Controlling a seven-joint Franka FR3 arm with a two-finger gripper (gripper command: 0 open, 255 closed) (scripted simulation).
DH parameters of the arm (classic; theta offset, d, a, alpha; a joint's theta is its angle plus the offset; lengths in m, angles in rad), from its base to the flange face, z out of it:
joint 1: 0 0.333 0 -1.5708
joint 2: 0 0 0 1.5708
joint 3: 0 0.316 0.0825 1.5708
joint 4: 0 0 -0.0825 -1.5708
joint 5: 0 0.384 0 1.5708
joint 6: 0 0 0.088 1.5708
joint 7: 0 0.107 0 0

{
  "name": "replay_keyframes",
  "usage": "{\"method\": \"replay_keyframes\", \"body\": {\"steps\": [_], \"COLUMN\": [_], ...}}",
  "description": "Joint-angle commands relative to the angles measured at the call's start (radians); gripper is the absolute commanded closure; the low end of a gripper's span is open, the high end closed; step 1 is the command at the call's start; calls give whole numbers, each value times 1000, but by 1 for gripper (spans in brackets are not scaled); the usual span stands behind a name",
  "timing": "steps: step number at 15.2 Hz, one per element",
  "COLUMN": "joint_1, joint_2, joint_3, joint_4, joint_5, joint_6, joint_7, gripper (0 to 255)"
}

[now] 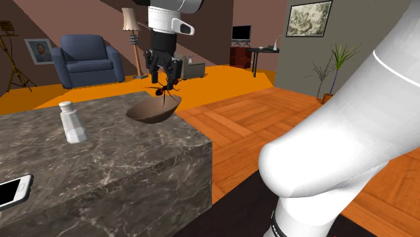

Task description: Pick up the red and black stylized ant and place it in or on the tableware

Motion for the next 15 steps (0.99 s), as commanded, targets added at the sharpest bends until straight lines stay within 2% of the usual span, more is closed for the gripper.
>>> {"method": "replay_keyframes", "body": {"steps": [1,14,15], "joint_1": [0,-11,-5], "joint_2": [-4,14,15], "joint_3": [-3,-20,-4], "joint_4": [24,201,216], "joint_5": [-2,-24,-23], "joint_6": [-28,-187,-196], "joint_7": [4,27,51], "gripper": [255,255,255]}}
